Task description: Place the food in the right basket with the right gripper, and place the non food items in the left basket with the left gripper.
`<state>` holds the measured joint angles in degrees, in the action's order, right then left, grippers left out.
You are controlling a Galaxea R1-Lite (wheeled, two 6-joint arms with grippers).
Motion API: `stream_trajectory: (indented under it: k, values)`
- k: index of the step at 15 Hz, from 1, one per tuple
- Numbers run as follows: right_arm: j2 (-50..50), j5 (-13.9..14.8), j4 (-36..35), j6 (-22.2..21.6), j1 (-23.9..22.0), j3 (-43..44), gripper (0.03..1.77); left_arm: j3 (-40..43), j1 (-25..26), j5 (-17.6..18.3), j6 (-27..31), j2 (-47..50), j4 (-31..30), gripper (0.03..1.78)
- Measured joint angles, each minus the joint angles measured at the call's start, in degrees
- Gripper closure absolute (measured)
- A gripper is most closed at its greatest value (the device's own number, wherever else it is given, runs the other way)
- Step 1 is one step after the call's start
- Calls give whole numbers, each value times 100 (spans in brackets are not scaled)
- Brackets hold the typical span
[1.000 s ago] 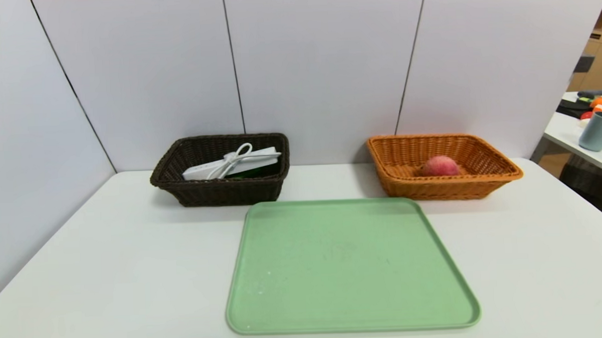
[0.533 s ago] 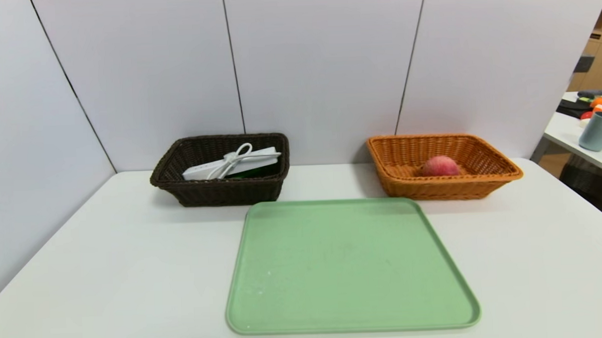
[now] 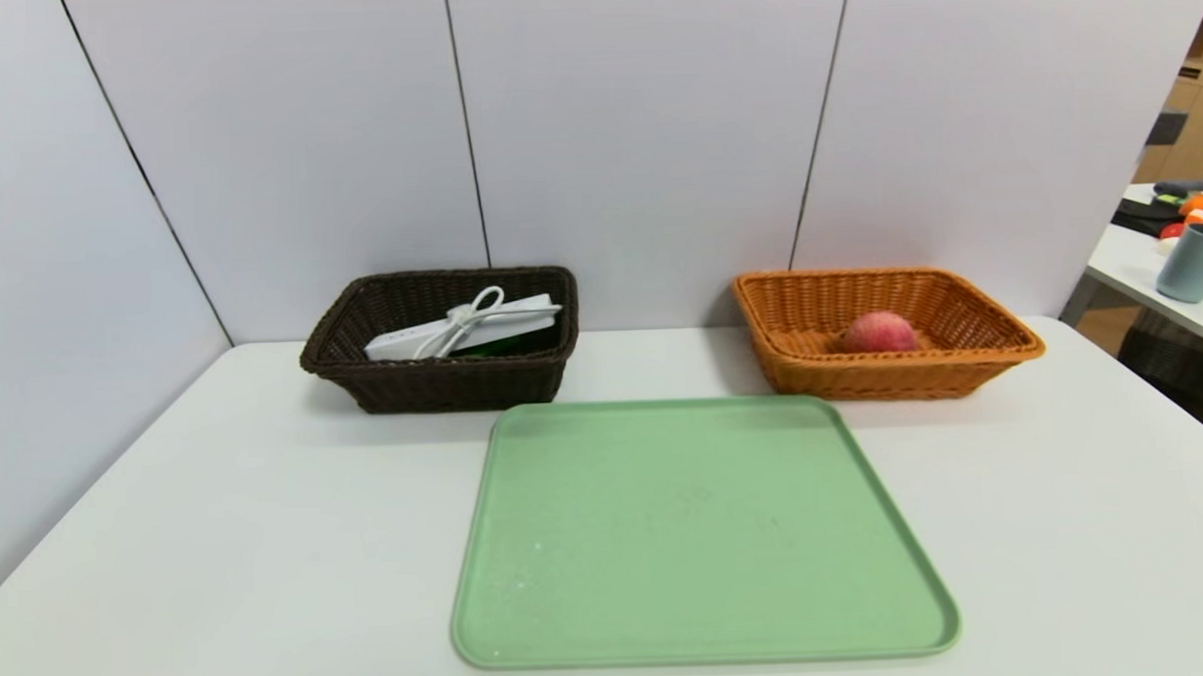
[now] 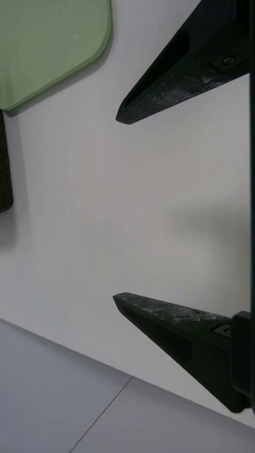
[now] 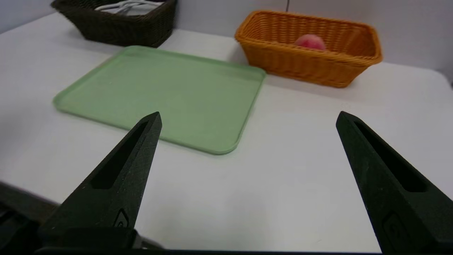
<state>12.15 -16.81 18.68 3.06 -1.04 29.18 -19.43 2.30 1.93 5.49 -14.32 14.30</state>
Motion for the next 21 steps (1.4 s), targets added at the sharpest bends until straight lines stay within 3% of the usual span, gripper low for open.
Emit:
stream_trajectory:
  k: [4,8,11,16,18,21]
  values:
    - [-194,496,-914,13,33,-730,10,1012,-83,-56,145,355,-942,12]
    - [-642,605,-1030,22,71,-1368,10,1486,-162,-52,206,763,-1003,12]
    - [-1020,968,-1097,41,85,-1788,10,1735,-187,74,369,1083,-1006,12]
    - [-1204,1425,-2021,449,85,-2682,10,1794,-206,99,193,1392,-1012,12]
    - [-1215,1510,-2170,369,85,-2864,10,1796,-208,96,162,1421,-1012,12]
    - [-1220,1517,-1841,134,85,-2911,10,1796,-208,90,151,1430,-1009,12]
